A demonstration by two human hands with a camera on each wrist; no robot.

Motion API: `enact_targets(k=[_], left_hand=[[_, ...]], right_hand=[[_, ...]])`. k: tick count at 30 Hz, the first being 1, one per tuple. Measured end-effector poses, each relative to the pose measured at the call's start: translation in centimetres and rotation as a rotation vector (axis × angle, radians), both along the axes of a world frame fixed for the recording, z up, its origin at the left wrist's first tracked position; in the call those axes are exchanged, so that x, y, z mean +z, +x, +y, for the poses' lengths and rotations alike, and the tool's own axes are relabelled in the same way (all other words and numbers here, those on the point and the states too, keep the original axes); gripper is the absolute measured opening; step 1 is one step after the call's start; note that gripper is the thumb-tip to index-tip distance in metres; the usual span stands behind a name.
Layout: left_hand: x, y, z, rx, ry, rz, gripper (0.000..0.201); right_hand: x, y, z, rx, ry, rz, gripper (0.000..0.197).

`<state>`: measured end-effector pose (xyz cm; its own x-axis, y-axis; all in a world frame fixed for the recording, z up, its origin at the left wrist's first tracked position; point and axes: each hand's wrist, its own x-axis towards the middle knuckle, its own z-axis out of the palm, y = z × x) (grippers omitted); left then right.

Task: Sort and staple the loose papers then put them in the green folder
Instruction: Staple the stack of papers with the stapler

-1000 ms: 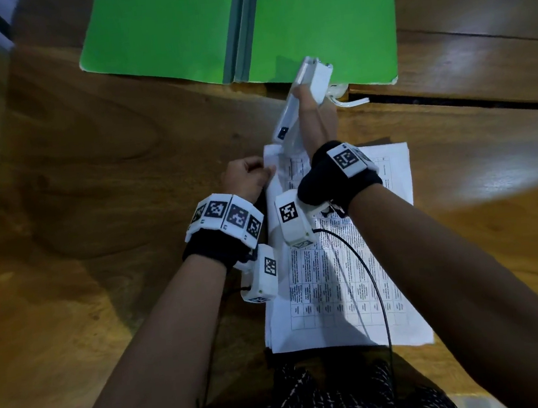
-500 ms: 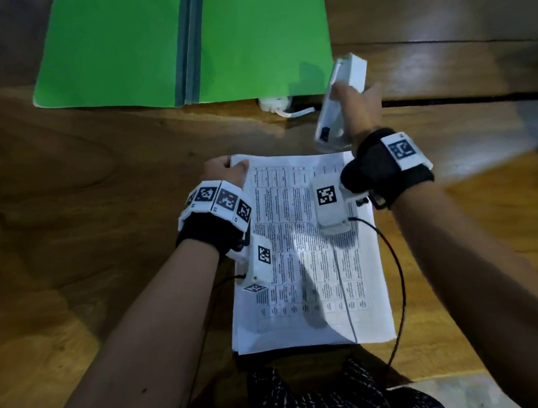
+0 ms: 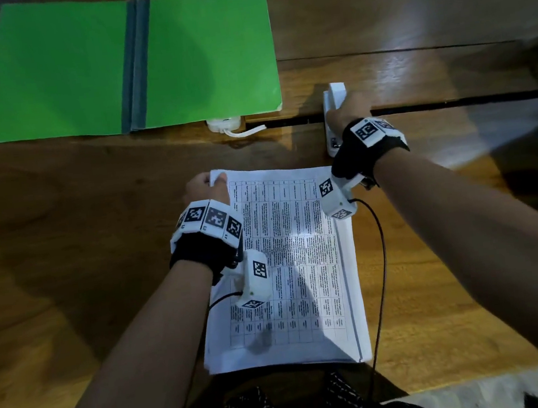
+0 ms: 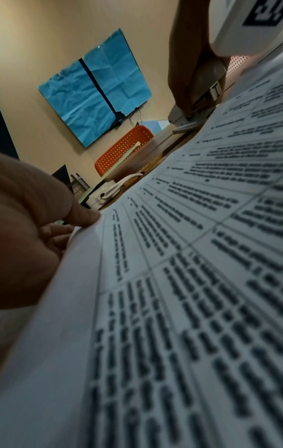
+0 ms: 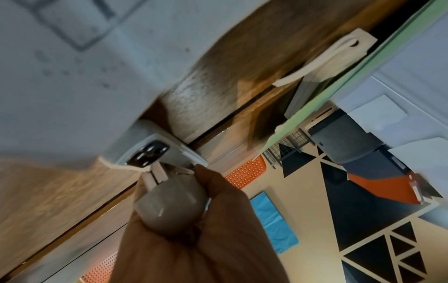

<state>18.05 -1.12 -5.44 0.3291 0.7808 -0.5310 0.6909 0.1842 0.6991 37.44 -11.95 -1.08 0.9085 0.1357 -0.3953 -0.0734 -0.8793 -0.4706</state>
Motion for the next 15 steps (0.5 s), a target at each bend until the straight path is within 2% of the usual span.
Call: enact_targets(k=[4, 8, 12, 15], left_hand=[[-0.2, 0.1, -0.2, 0.042, -0.014, 0.007, 0.011], [-0.1, -0.6, -0.3, 0.08, -0.094, -0.078, 0.023], [0.0, -2.3, -1.7, -0.011, -0.196, -0.093, 0.036], [0.3, -3.2, -2.8, -0.059, -0.21, -0.124, 0.035]], right_hand=[[-0.3, 0.4, 0.6, 0.062, -0.064, -0.043, 0.036], [-0.6, -0.2, 0.2, 0.055, -0.041, -0.048, 0.042], [-0.7, -3.0, -1.8, 0.034, 0.024, -0.303, 0.051], [-1.0, -7.2, -3.8, 0.044, 0.159, -0.385, 0.043]])
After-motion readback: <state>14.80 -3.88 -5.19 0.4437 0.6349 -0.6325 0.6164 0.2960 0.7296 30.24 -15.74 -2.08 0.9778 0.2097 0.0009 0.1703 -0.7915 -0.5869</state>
